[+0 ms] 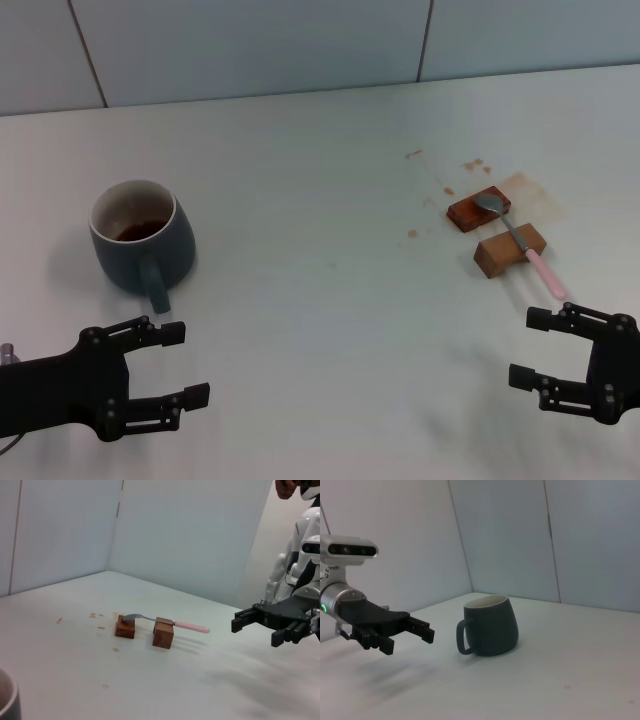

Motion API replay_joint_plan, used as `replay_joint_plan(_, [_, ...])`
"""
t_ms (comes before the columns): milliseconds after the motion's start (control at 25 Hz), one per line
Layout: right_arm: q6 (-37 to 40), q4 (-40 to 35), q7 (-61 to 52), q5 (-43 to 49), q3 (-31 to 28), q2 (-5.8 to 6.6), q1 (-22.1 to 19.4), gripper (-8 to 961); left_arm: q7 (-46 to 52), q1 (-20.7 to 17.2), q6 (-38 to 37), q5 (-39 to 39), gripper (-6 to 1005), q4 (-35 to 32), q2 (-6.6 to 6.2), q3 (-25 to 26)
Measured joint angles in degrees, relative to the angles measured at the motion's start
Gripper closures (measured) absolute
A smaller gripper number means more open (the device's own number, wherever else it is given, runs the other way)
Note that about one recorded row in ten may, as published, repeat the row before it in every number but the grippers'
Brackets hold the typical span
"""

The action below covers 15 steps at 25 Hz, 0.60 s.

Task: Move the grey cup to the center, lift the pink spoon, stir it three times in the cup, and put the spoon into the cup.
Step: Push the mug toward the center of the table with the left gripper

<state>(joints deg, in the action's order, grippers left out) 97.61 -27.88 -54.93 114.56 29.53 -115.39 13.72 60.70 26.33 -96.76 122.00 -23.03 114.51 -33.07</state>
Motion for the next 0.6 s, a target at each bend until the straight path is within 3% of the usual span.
replay_joint_plan(600, [0.04,0.02,-0.19,0.05,0.17,0.0,0.13,173,-0.23,0.25,0.22,0.0,155,0.0,0.3,0.23])
